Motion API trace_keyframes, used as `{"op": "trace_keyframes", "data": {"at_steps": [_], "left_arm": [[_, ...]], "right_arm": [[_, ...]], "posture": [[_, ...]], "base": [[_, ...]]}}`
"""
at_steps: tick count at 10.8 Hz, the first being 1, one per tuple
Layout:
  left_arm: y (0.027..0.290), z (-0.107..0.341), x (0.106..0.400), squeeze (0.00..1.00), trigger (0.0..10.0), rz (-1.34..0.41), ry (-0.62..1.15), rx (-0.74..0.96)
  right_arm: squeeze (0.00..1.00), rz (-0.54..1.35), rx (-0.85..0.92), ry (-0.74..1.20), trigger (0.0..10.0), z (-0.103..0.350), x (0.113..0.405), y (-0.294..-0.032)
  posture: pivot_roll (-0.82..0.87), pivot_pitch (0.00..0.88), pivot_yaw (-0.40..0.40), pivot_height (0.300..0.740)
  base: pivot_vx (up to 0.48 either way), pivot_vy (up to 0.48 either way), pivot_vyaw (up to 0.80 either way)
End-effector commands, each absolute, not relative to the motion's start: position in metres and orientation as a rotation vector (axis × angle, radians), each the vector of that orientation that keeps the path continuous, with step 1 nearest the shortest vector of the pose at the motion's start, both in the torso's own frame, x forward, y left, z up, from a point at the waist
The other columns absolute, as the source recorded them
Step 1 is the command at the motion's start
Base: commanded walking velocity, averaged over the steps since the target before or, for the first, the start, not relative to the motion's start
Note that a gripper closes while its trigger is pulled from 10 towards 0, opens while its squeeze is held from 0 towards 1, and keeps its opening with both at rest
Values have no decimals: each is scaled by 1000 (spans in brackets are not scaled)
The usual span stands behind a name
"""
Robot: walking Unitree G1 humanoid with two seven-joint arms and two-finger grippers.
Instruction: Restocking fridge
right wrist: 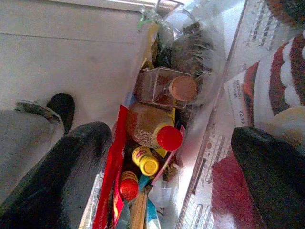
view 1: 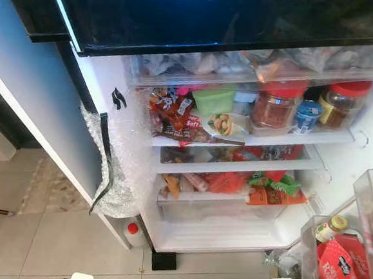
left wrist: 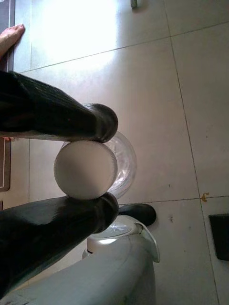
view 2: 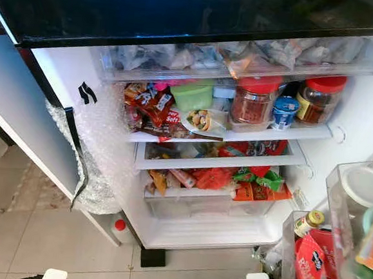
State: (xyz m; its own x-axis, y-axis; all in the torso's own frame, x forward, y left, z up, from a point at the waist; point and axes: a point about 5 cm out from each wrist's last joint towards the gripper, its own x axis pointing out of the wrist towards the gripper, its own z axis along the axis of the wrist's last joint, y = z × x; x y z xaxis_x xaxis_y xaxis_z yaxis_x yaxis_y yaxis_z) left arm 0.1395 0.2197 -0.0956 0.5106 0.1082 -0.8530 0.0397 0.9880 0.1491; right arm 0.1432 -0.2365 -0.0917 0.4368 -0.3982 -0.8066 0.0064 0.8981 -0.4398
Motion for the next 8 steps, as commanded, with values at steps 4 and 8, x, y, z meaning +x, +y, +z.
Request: {"op": "trace_keyframes", "data": {"at_steps": [4, 8], "left_arm": [[222, -97, 135, 0, 10000, 54, 1050, 144], [222, -97, 136, 0, 10000, 53, 1047, 145]], "right_arm": [[0, -317, -489, 1094, 10000, -86, 143, -256], [0, -338, -492, 1096, 10000, -84, 141, -264]], "posture": [[64, 79, 60, 740], [64, 75, 62, 740]], "base": [[0, 0, 0], [0, 0, 0]]}}
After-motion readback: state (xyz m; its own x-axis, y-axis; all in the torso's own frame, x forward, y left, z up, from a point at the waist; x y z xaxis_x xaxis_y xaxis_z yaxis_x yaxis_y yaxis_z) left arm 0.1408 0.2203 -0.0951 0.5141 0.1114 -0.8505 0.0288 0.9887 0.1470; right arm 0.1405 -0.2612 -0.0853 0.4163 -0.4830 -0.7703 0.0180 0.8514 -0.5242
